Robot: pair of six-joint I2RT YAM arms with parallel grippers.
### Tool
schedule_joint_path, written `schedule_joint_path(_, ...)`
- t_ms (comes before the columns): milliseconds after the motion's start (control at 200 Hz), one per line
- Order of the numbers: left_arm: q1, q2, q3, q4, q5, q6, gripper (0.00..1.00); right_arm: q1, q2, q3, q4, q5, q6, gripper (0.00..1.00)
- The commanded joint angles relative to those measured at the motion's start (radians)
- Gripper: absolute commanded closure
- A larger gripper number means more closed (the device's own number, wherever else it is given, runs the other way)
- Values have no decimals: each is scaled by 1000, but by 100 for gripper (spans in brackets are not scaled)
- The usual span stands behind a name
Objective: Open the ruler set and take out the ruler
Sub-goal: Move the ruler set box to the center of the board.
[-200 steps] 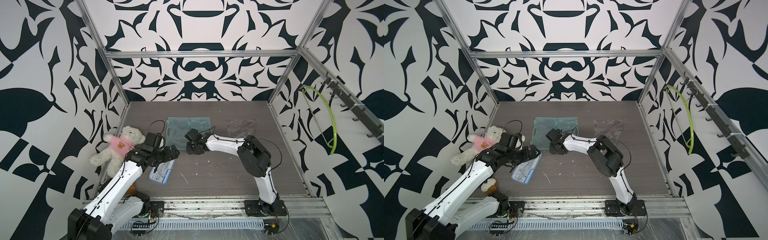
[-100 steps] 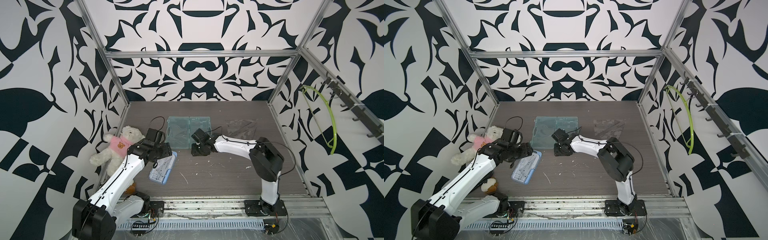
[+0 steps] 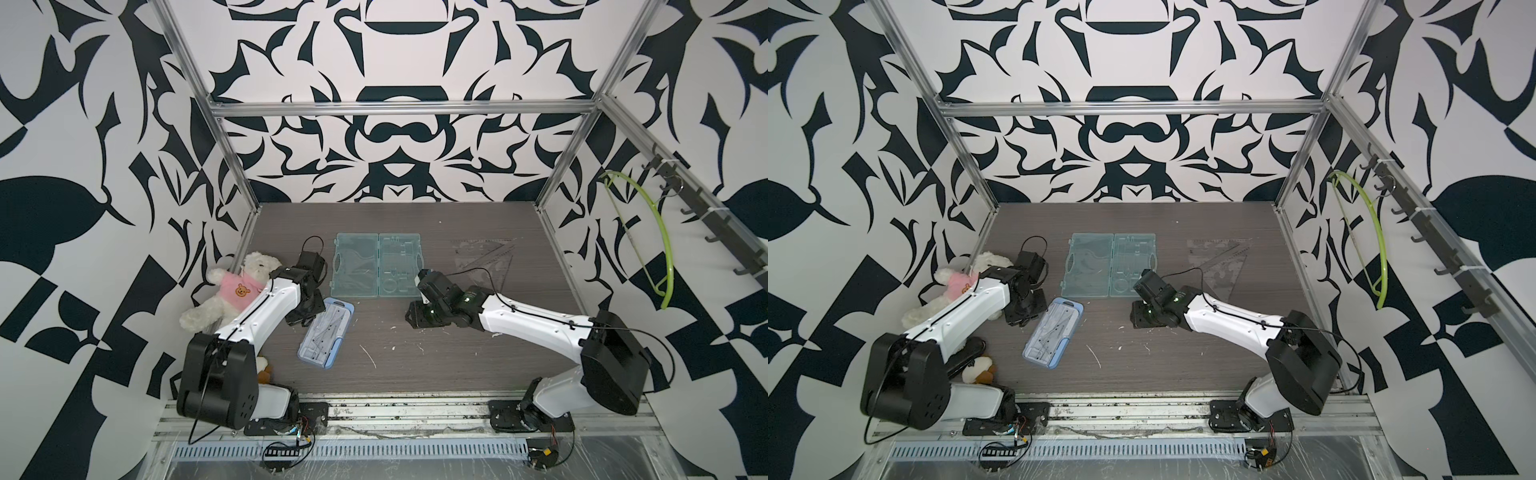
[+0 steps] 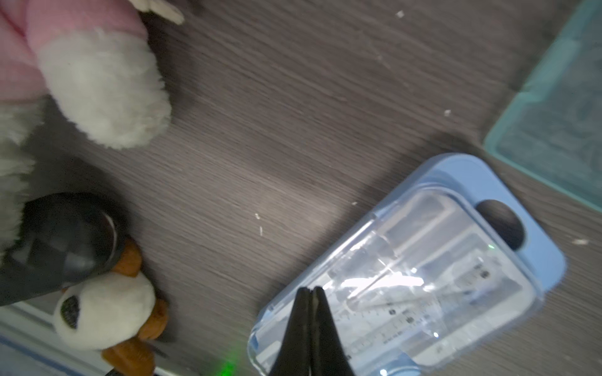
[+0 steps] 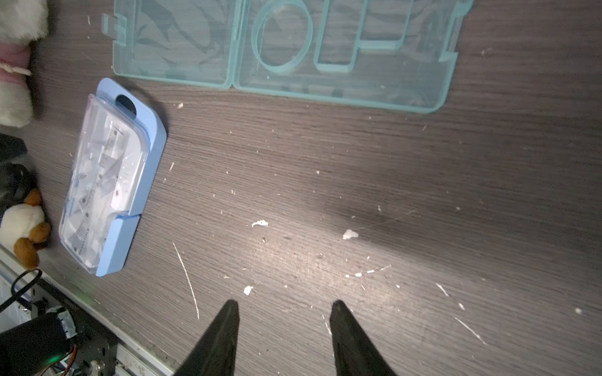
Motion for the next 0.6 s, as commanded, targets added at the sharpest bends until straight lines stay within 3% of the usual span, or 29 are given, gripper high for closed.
schedule_joint_path(0, 20, 60, 34, -31, -24, -16, 97, -2, -14, -12, 49, -26, -23, 53)
schedule_joint_path(250, 39, 141, 5, 19, -30, -20, 97, -2, -3, -39, 93, -63, -27, 53)
schedule_joint_path(385, 34, 153, -20, 33, 32, -26, 98, -3, -20, -59, 104, -54, -21, 53)
schedule_joint_path(600, -55, 123, -113, 65, 100, -87, 98, -2, -40, -70, 105, -30, -19, 53)
